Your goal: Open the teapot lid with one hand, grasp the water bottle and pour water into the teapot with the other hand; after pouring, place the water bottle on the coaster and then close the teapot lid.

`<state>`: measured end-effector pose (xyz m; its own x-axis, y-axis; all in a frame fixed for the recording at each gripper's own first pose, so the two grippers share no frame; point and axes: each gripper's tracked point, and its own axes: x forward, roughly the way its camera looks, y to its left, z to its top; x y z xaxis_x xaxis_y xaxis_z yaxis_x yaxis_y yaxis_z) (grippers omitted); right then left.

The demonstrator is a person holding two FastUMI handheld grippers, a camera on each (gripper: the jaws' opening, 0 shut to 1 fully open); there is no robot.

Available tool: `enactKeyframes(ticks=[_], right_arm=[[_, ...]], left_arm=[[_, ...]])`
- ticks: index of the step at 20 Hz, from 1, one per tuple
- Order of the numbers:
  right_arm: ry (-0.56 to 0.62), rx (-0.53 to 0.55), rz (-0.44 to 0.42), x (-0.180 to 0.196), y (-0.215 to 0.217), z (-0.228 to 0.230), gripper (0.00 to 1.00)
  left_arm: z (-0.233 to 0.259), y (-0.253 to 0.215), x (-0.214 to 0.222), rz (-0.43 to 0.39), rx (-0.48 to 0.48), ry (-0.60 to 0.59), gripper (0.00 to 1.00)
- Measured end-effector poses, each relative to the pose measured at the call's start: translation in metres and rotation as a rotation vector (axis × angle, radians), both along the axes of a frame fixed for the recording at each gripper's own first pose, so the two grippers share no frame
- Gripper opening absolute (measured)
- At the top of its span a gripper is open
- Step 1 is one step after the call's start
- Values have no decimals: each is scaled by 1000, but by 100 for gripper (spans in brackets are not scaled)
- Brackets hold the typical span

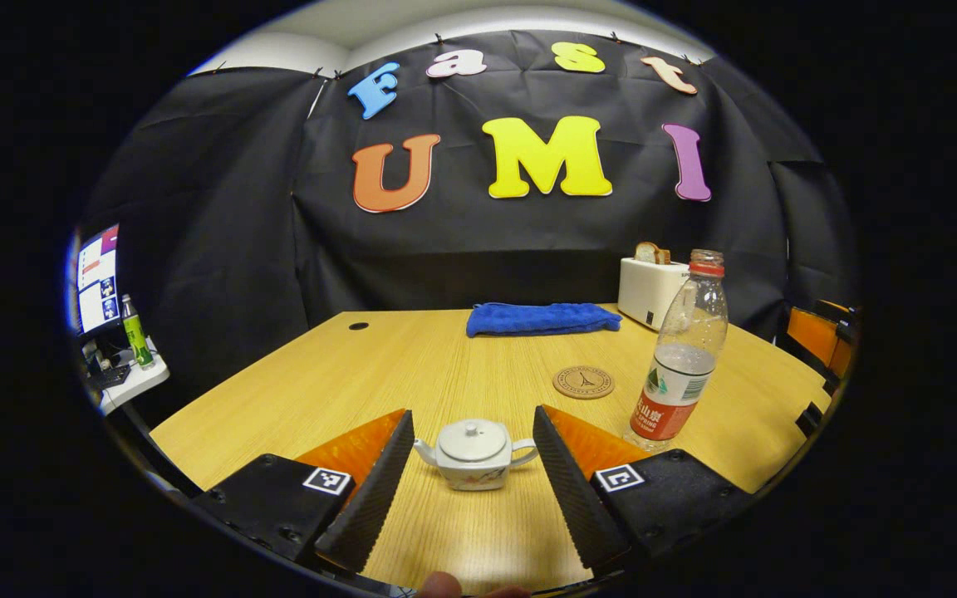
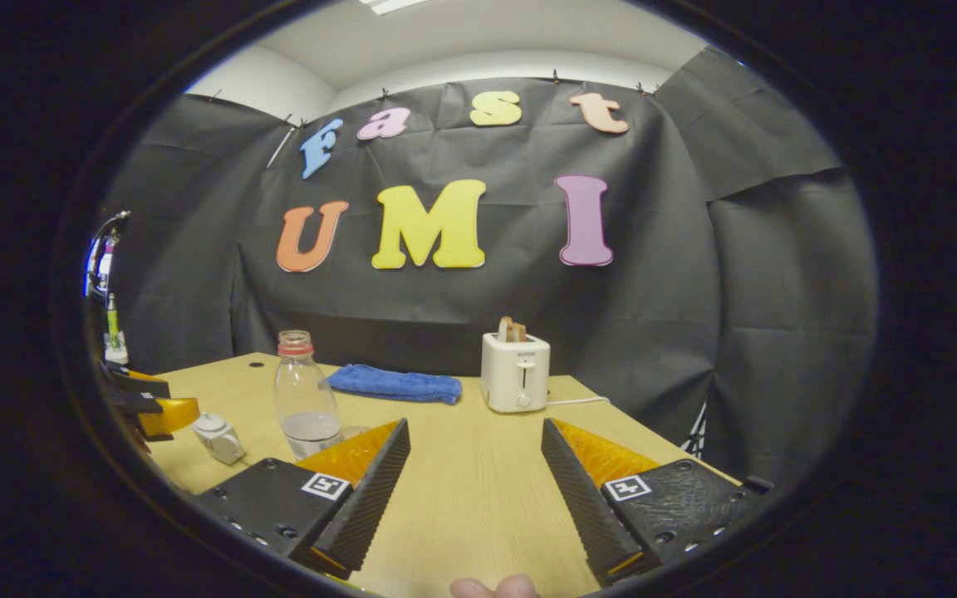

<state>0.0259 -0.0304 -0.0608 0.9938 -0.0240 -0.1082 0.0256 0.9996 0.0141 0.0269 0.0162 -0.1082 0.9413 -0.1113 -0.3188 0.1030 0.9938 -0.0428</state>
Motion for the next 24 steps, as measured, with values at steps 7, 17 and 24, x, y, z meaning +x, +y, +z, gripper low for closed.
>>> enactKeyframes(ticks=[7,17,24], right_arm=[[49,5,4,6,0,-20,95],[65,12,27,10,9,-29,95],[87,31,217,-4,56,-34,98]], left_arm=[[-23,2,25,-23,-1,86,65],[-32,0,35,-34,69,107,28],[-21,2,38,-39,33,52,3]])
